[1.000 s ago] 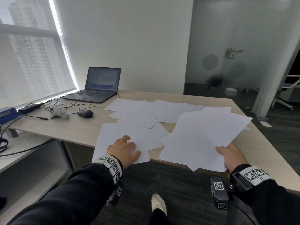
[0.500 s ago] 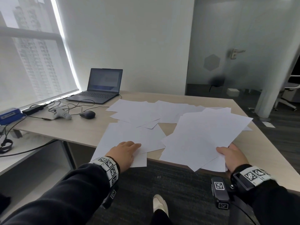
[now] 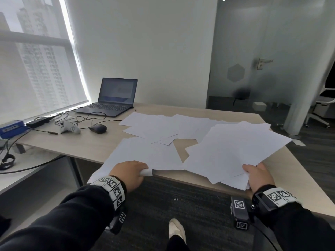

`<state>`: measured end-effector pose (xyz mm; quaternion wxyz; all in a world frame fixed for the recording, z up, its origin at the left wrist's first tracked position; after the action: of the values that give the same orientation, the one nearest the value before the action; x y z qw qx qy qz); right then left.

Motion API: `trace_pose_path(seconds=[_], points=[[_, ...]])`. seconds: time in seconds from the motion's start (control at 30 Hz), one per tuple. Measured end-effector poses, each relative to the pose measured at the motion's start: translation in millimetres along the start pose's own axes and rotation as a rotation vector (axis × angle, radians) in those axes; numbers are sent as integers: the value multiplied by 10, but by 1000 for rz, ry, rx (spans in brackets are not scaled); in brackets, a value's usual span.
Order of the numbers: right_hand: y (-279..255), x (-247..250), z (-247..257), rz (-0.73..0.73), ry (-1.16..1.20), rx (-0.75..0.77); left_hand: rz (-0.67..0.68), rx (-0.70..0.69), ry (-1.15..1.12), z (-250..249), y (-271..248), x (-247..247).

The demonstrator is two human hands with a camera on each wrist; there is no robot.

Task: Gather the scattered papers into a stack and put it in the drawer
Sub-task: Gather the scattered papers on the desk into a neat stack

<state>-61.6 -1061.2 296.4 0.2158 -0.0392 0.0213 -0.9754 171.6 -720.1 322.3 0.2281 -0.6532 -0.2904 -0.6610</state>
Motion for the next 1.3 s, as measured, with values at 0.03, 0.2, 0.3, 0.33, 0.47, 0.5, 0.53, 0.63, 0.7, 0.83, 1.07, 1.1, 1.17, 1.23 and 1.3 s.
trace_pose_path(seconds=[0.03,0.2,0.3,0.33,0.47,0.5,0.53,0.63,0.7,0.83,1.07,1.1,1.17,1.23,1.3], points=[[1,-1,-2,-9,8,-8,-12,35,-11,38,-7,16],[-35,61,93,-55,-79,29,-262,231,-176,173,-112,169],[-66,134,107,-47,-100,36,-356,304,-232,142,-202,296],[-79,161,104,-31,-88,26,-377,304,-253,99,-225,337],[-150,224,134,86,-124,-5,-389,174,-260,-315,-247,448],[-165,229,128,122,-123,-21,-385,123,-244,-457,-241,461],[-189,228,119,154,-123,-36,-386,71,-231,-604,-240,473],[-252,253,66,210,-133,-88,-428,-97,-207,-1021,-206,454],[-286,281,27,242,-130,-113,-401,-178,-162,-1289,-160,377],[-343,365,18,241,-132,-148,-219,-324,-113,-1749,-124,93],[-410,600,59,239,-169,-271,-19,-479,-154,-2070,-129,-171],[-383,617,1,237,-109,-299,-2,-490,-162,-2071,-112,-187],[-370,654,-76,224,8,-344,26,-538,-189,-2072,-74,-226],[-407,677,-108,243,53,-393,25,-590,-192,-2086,-46,-245],[-419,716,-119,254,48,-387,25,-584,-223,-2087,-28,-254]])
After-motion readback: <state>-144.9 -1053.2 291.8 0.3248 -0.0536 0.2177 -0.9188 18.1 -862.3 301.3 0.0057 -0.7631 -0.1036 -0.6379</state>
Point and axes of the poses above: each hand's wrist, its own y-axis towards the middle knuckle, its own x-axis out of the back of the hand, z = x × y, the point moved 5 cm from there along y, towards the middle knuckle, and after that the axes turned 2 degrees about y, right-handed, at the moved point
